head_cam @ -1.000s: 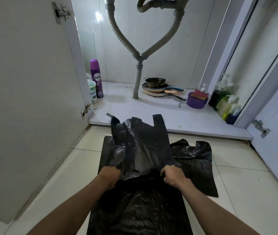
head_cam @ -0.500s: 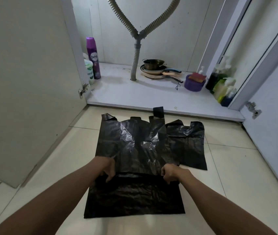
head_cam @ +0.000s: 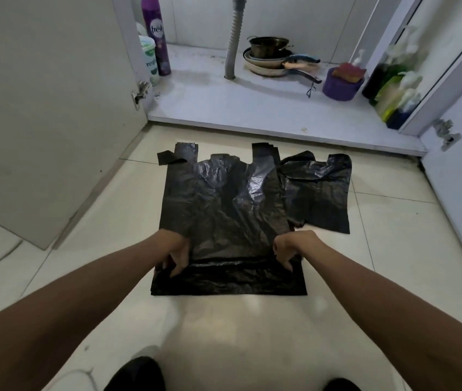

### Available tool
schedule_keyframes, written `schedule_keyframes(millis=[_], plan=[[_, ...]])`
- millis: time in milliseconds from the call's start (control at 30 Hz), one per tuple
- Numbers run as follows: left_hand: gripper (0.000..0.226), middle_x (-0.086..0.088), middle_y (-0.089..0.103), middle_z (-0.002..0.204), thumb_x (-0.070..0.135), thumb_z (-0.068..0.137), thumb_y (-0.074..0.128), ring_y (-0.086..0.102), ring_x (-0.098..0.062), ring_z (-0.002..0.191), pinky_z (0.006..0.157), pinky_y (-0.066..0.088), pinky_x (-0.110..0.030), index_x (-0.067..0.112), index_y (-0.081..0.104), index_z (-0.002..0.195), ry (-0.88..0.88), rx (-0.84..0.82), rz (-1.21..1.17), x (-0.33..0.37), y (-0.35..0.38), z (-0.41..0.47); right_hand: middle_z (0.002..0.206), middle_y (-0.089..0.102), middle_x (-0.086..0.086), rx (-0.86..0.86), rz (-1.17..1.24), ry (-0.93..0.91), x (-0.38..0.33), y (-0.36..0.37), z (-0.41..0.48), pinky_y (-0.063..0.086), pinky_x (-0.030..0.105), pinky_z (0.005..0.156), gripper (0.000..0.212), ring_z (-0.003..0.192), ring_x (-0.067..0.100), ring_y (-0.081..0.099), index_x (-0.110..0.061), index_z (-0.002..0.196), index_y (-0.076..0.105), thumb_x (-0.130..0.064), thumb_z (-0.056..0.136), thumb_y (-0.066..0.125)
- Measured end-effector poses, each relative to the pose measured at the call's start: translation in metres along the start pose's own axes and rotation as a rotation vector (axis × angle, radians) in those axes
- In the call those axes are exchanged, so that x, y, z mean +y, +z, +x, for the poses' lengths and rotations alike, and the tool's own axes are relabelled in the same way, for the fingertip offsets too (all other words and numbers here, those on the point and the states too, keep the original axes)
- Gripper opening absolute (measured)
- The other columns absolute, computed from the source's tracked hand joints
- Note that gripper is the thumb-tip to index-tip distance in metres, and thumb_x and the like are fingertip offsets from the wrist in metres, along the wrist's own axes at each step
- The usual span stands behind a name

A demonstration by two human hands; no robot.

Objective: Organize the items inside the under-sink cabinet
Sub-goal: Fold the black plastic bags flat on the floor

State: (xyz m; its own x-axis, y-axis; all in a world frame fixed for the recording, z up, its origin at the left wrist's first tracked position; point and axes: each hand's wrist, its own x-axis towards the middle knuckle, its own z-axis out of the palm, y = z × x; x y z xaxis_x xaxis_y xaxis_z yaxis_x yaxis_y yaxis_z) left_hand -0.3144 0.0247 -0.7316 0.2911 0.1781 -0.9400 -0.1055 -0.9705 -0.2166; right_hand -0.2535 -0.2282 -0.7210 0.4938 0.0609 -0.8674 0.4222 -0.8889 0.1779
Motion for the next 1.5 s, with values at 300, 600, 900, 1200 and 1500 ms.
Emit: schedule_keyframes(millis=[300, 600, 900, 1200, 1500], plan=[[0.027, -0.001, 0.064, 0.096, 0.036, 0.081, 0.068, 0.062, -0.016, 0.09, 0.076, 0.048, -0.026, 0.015, 0.062, 0.097, 0.039, -0.083, -0.285, -0.001, -0.014, -0.02, 0.127, 0.063, 0.002, -0.332, 0.118, -0.022, -0.001, -0.011, -0.014, 0.05, 0.037, 0.098, 0.025, 0.114, 0.018, 0.061, -0.016, 0.115, 0.067, -0.018, 0.089, 0.066], [0.067, -0.012, 0.033, 0.145, 0.041, 0.084, 0.059, 0.038, -0.032, 0.129, 0.102, 0.039, -0.042, 0.022, 0.033, 0.143, 0.263, 0.915, -0.142, 0.014, 0.004, 0.004, 0.101, 0.074, 0.004, 0.101, 0.316, -0.145, -0.011, 0.003, 0.004, 0.055, 0.029, 0.071, 0.02, 0.076, 0.017, 0.068, -0.008, 0.097, 0.07, -0.023, 0.09, 0.059], [0.075, -0.011, 0.032, 0.143, 0.051, 0.082, 0.055, 0.033, -0.031, 0.13, 0.105, 0.031, -0.048, 0.023, 0.027, 0.145, 0.239, 0.958, -0.055, 0.019, 0.011, 0.013, 0.104, 0.068, 0.007, 0.015, 0.29, -0.135, -0.016, -0.002, -0.006, 0.052, 0.027, 0.063, 0.015, 0.081, 0.022, 0.065, -0.012, 0.095, 0.067, -0.025, 0.09, 0.062], [0.06, -0.013, 0.019, 0.158, 0.039, 0.097, 0.02, 0.014, -0.028, 0.148, 0.118, 0.014, -0.052, 0.014, 0.028, 0.151, 0.165, 1.185, -0.521, 0.074, 0.058, 0.036, 0.156, 0.03, 0.012, 1.064, 0.58, -0.099, -0.093, 0.067, 0.027, 0.021, 0.049, 0.117, 0.057, 0.146, 0.029, 0.022, -0.013, 0.152, 0.028, -0.037, 0.1, 0.037], [0.067, -0.004, 0.008, 0.161, 0.061, 0.095, 0.016, 0.003, -0.022, 0.149, 0.119, 0.001, -0.049, 0.029, 0.015, 0.154, 0.066, 1.228, -0.487, 0.049, 0.091, 0.067, 0.163, 0.015, 0.001, 1.039, 0.5, 0.03, -0.046, 0.104, 0.056, 0.0, 0.053, 0.12, 0.065, 0.151, 0.024, 0.007, -0.032, 0.155, 0.02, -0.059, 0.097, 0.019]])
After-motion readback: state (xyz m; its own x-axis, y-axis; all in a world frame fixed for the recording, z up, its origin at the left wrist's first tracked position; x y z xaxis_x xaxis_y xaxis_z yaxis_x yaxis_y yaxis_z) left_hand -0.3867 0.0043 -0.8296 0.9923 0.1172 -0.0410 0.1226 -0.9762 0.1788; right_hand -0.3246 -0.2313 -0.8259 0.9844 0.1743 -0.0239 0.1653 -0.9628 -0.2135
